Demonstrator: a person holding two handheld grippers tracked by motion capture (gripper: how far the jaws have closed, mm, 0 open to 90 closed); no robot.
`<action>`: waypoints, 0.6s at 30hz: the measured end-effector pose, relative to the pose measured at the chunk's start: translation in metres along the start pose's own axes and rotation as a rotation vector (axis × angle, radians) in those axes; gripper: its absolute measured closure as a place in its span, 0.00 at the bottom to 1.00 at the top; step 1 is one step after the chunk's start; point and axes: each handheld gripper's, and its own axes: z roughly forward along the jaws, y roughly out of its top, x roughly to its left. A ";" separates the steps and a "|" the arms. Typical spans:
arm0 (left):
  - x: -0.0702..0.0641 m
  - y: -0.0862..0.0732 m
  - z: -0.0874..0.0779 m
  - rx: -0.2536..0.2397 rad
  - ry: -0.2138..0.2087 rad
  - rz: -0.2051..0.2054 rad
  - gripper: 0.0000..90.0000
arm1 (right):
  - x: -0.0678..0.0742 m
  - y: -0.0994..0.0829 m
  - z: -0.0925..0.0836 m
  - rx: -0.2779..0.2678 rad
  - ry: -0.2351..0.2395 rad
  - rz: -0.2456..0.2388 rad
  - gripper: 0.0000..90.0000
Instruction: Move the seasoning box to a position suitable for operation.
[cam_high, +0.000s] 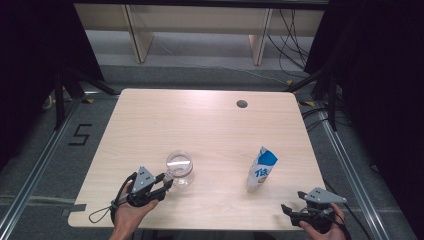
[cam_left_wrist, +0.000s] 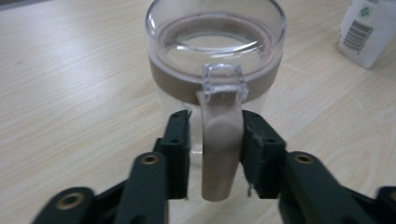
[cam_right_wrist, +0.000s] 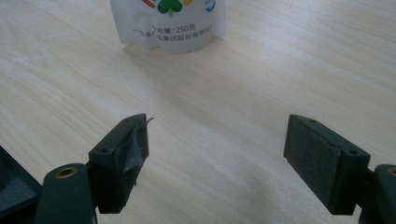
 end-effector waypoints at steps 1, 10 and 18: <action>-0.001 0.000 0.000 -0.001 -0.011 -0.001 0.77 | 0.000 0.000 0.000 0.001 0.000 -0.001 0.25; -0.001 -0.001 -0.001 -0.013 -0.056 0.012 0.81 | 0.001 0.000 0.000 0.009 -0.002 -0.001 0.25; -0.018 0.003 0.008 -0.027 -0.168 0.073 0.81 | 0.000 0.000 0.000 -0.003 0.001 0.003 0.26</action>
